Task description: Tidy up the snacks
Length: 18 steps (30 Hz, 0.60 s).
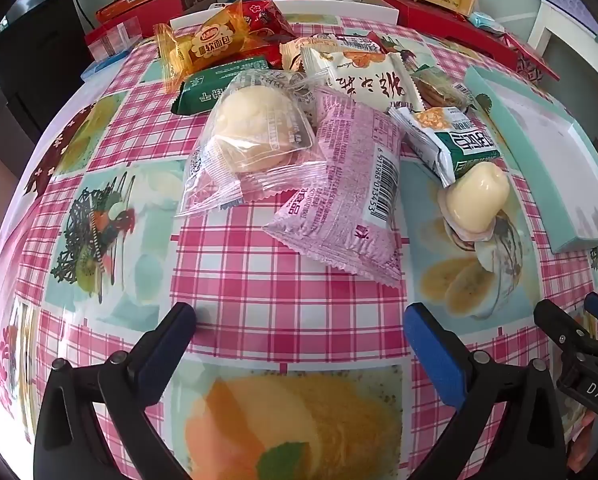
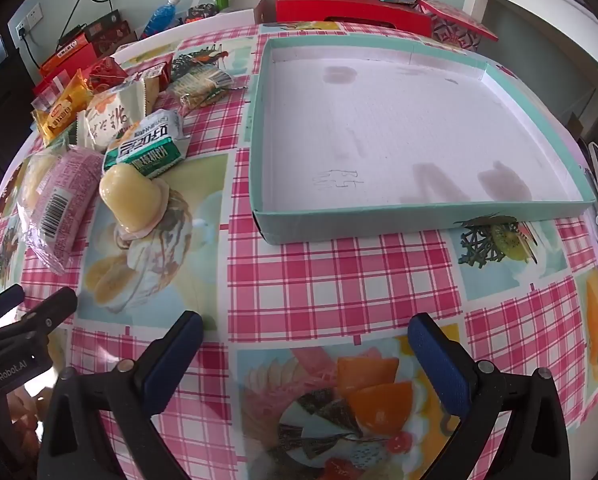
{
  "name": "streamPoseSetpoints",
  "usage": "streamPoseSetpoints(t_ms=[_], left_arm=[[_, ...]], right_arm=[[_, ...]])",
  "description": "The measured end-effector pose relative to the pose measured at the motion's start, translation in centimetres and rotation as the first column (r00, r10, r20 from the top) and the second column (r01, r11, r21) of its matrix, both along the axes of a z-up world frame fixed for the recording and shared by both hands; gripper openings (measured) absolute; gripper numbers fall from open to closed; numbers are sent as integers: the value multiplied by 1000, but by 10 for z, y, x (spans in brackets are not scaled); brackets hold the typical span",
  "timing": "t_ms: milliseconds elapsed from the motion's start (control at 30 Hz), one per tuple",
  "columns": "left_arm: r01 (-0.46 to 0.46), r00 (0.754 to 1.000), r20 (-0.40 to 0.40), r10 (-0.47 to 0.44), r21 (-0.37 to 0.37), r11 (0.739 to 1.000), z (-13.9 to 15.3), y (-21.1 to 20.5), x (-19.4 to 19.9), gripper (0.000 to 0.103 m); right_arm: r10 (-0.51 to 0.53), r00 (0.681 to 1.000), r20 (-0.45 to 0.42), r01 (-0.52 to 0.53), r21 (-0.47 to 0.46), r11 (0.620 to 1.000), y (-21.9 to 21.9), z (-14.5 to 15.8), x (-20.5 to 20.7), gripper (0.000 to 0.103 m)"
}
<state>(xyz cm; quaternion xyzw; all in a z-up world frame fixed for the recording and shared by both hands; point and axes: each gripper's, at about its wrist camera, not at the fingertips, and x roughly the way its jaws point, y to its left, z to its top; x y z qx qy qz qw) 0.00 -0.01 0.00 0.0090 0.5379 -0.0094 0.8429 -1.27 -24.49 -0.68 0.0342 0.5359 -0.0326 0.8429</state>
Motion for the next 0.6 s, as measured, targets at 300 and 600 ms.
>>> streamPoseSetpoints(t_ms=[300, 600], left_arm=[[0, 1000, -4, 0, -13, 1000, 0, 2, 0, 103], [3, 1000, -2, -3, -6, 1000, 0, 0, 3, 103]], right_arm=[[0, 1000, 0, 0, 1, 1000, 0, 0, 0, 103], [0, 1000, 0, 0, 0, 1000, 0, -1, 0, 103]])
